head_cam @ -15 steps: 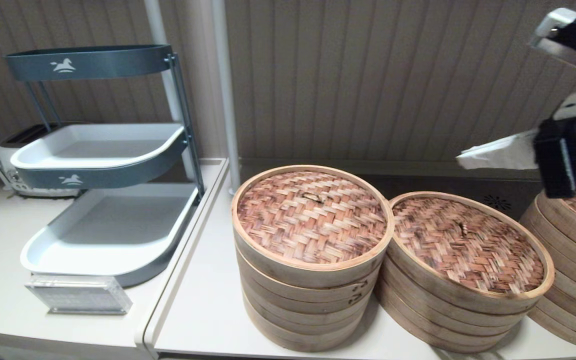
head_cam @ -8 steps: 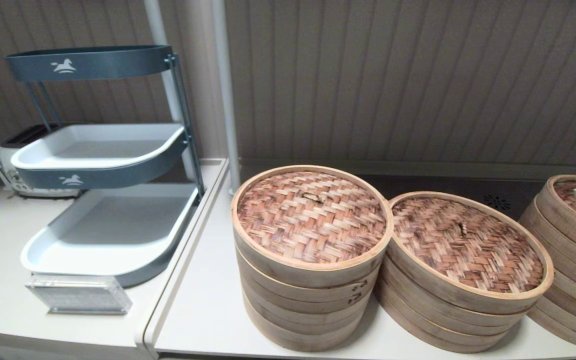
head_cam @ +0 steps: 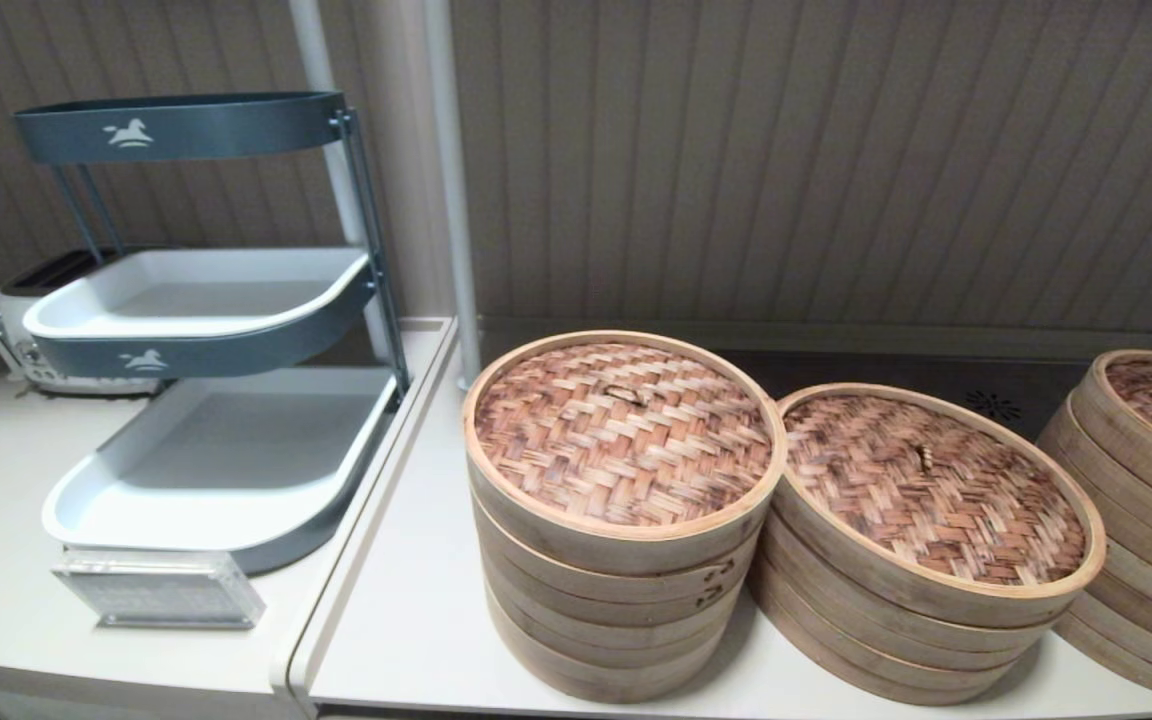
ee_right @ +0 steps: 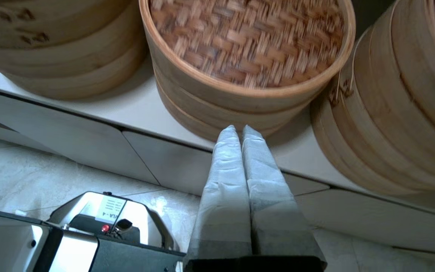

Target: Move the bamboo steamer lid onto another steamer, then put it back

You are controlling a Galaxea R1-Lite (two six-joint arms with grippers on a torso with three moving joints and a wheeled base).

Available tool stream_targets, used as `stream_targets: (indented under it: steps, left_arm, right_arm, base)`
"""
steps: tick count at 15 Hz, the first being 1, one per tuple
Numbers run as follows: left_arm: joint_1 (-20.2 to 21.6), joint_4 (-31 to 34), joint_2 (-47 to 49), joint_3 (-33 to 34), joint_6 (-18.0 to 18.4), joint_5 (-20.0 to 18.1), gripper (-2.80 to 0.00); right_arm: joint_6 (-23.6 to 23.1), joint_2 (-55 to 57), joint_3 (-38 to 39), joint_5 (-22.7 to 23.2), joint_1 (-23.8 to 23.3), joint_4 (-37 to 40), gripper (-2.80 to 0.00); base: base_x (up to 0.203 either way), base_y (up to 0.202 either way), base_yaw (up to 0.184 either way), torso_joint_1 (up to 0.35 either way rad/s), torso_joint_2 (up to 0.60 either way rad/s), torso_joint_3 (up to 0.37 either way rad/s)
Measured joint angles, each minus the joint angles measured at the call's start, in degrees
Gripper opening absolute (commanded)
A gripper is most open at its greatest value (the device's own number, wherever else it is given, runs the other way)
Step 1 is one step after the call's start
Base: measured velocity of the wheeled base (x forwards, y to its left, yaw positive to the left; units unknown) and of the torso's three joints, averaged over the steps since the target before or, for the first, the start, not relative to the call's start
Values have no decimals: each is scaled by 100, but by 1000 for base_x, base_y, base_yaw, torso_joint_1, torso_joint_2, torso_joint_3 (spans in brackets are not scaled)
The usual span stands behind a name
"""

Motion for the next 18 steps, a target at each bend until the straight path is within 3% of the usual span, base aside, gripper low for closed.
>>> stream_targets:
  steps: [5, 10, 13, 18]
  left_arm:
    - [0, 1, 0, 0, -4, 0, -280]
    - [0, 0, 0, 0, -6, 2, -280]
    - [0, 0, 0, 0, -6, 0, -280]
    - [0, 1, 0, 0, -4, 2, -280]
  right_arm:
    - [178, -851, 1466, 0, -97, -569, -280]
    - [339, -2003, 3081, -38, -170, -1836, -280]
    - [687, -2766, 4075, -197, -146, -2601, -280]
    - [855, -3827, 4808, -623, -54, -3344, -280]
  base:
    - [0, 0, 0, 0, 0, 0]
    - [0, 0, 0, 0, 0, 0]
    - [0, 0, 0, 0, 0, 0]
    - [0, 0, 0, 0, 0, 0]
